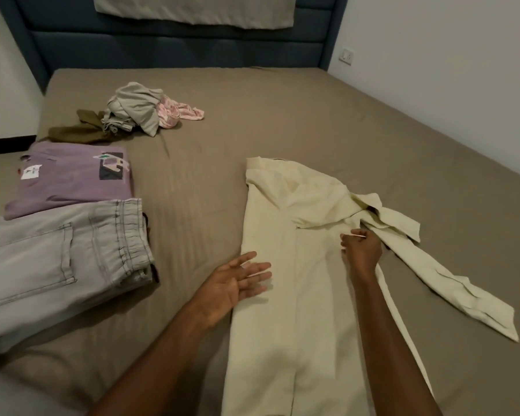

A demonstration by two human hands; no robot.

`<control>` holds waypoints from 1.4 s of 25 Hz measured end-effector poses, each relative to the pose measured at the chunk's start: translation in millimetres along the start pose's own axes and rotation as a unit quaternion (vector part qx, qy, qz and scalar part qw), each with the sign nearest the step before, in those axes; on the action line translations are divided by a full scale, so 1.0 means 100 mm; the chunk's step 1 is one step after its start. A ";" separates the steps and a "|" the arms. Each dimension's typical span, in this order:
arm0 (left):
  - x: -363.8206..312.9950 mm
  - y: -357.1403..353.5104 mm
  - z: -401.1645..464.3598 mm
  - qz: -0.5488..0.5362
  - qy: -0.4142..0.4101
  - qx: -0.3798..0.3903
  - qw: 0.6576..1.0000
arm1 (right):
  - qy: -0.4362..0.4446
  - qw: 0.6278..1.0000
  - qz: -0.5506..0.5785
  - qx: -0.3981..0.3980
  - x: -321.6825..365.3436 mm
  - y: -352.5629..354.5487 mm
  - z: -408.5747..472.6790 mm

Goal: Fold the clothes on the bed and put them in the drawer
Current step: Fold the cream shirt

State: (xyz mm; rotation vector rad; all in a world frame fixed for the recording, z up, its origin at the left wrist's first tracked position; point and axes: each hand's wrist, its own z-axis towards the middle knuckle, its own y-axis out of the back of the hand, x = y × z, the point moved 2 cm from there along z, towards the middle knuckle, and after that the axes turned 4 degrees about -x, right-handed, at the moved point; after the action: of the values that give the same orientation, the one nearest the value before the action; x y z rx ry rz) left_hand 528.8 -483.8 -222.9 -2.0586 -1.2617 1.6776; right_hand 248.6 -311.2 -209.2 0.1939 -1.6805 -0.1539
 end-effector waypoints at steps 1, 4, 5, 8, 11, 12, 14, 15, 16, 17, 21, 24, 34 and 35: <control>-0.06 -0.01 0.20 -0.047 0.014 -0.001 0.999 | 0.003 0.998 0.003 -0.056 0.04 0.00 0.28; -0.12 0.00 0.61 -0.108 0.057 0.004 0.992 | -0.003 0.986 -0.027 -0.165 0.16 0.06 0.94; -0.10 0.01 0.70 -0.121 0.071 0.009 0.990 | 0.008 0.979 -0.065 -0.195 0.20 0.10 1.10; -0.05 0.11 0.84 -0.143 0.090 0.001 0.986 | 0.030 0.943 -0.251 -0.217 0.05 0.20 1.51; -0.01 0.20 0.88 -0.140 0.117 -0.021 0.983 | 0.011 0.927 -0.314 -0.206 -0.18 0.34 1.82; -0.02 0.19 0.90 -0.141 0.120 -0.029 0.982 | -0.001 0.938 -0.268 -0.219 -0.21 0.41 1.90; -0.02 0.23 0.91 -0.146 0.121 -0.032 0.981 | -0.018 0.951 -0.134 -0.279 -0.15 0.55 1.98; -0.01 0.26 0.91 -0.148 0.122 -0.035 0.981 | -0.009 0.950 -0.070 -0.305 -0.08 0.59 1.96; 0.00 0.27 0.91 -0.151 0.123 -0.037 0.980 | 0.021 0.946 -0.015 -0.323 0.01 0.62 1.94; 0.00 0.26 0.90 -0.153 0.121 -0.035 0.980 | 0.060 0.944 0.024 -0.324 0.13 0.62 1.89; -0.04 0.20 0.86 -0.149 0.104 -0.031 0.983 | 0.151 0.943 0.206 -0.214 0.86 0.51 1.54; -0.09 0.11 0.81 -0.145 0.095 -0.027 0.984 | 0.151 0.921 0.358 -0.008 1.38 0.40 0.79; -0.10 -0.08 0.37 0.049 0.147 -0.019 0.988 | 0.111 0.845 0.193 0.486 -0.26 0.38 -1.73; -0.07 -0.08 0.32 0.072 0.133 -0.018 0.988 | 0.112 0.844 0.210 0.480 -0.40 0.43 -1.80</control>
State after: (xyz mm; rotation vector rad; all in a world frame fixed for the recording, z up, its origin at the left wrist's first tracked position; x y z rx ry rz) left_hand 496.7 -495.2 -223.4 -2.3517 -1.0877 1.3808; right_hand 430.2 -258.3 -217.5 0.5547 -1.3925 1.0318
